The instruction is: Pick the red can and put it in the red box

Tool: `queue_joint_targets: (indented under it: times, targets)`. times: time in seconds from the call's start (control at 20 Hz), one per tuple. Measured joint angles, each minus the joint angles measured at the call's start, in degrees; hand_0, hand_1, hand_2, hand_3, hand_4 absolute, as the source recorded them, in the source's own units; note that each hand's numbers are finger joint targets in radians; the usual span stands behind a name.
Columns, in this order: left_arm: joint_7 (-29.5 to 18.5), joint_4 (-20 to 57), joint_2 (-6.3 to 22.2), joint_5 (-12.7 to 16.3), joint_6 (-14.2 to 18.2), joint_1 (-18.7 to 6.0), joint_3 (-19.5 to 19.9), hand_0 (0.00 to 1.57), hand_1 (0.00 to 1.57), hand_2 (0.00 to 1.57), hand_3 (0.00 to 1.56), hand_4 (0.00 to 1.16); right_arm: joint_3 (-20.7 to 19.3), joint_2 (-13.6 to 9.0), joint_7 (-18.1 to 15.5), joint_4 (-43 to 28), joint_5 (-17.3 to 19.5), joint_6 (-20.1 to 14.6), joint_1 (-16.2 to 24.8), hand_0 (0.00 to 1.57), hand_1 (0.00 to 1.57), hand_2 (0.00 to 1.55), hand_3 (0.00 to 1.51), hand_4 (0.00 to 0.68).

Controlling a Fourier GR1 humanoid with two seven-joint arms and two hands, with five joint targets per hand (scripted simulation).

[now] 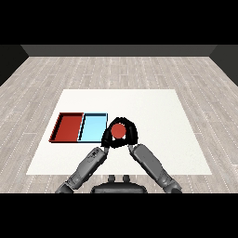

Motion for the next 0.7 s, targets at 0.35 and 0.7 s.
queue_joint_targets:
  times: [0.35, 0.7]
  targets:
    - [-1.98, 2.43, 0.11, 1.78, 3.71, -1.06, 0.08, 1.57, 1.57, 1.56, 1.48, 1.12, 0.51, -0.23, 1.41, -1.56, 0.64, -1.31, -0.06, 1.48, 1.48, 1.44, 1.39, 0.646]
    - [-4.42, 3.75, -0.42, 1.70, 5.10, -0.74, 0.89, 1.57, 1.57, 1.57, 1.49, 1.14, 0.23, 0.33, 0.10, -1.24, -0.39, -0.06, 0.72, 1.49, 1.49, 1.44, 1.38, 0.595]
